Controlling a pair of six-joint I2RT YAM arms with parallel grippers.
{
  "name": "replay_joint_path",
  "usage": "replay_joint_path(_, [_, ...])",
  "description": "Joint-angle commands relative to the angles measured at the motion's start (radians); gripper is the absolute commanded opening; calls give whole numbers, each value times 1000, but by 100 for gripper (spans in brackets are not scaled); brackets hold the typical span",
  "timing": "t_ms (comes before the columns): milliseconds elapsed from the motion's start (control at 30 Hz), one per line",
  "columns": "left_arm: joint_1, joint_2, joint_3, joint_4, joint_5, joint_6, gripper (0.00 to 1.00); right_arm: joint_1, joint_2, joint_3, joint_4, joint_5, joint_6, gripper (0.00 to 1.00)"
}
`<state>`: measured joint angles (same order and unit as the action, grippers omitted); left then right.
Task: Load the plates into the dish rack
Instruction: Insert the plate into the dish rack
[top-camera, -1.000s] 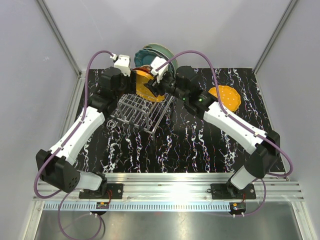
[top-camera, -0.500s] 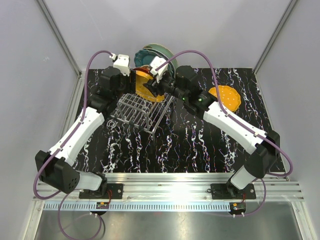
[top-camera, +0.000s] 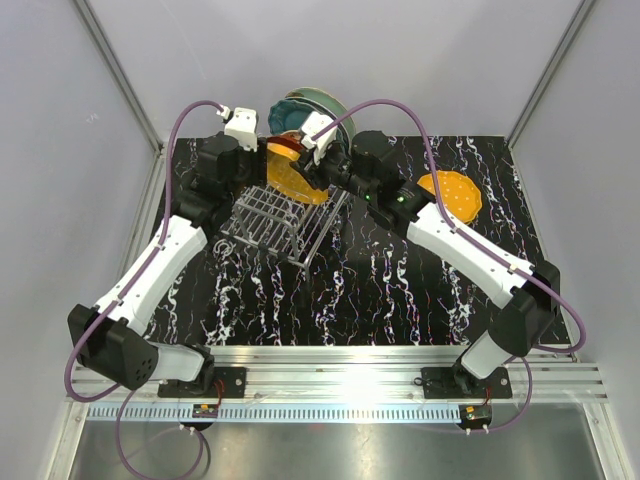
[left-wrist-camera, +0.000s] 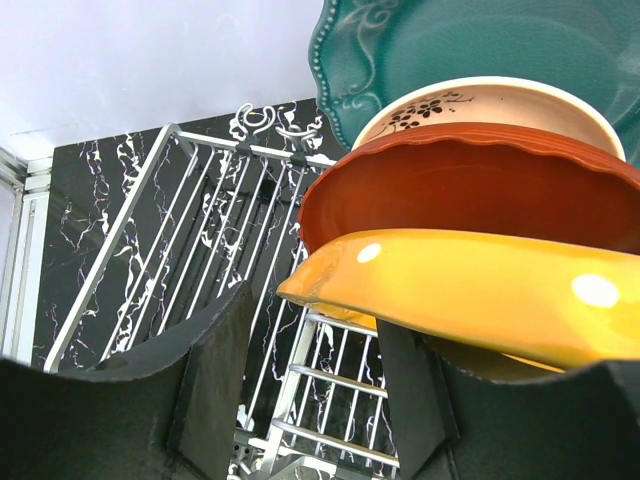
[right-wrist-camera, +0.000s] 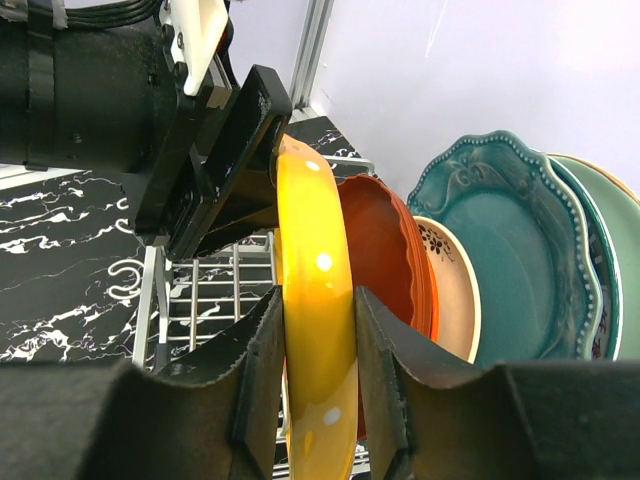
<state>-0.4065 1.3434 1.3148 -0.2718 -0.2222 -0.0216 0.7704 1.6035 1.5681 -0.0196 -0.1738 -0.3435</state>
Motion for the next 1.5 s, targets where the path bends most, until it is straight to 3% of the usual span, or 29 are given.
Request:
replay_joint_path(0, [-2,-21,-5,74,-20,11,54,17,-24,43,-2,-38,24,38])
replay_joint_path(267, [-2,-23,-3,69,-26,14,54,18,18,69,10,-44,32,30])
replay_joint_path(367, [-2,-24,-5,71,-35,14,64,17,32,75,10,-46,32,29])
replay_joint_path(867, [-2,-76,-35,108,-13,15,64,17,73,90,7,-50,35,24])
replay_joint_path(1367, [-2,-142,-81,166,4,15,64,17,104,95,-16,-38,37,26])
replay_joint_path(1467, [-2,-144,-81,167,4,15,64,17,99,95,-20,-33,35,32])
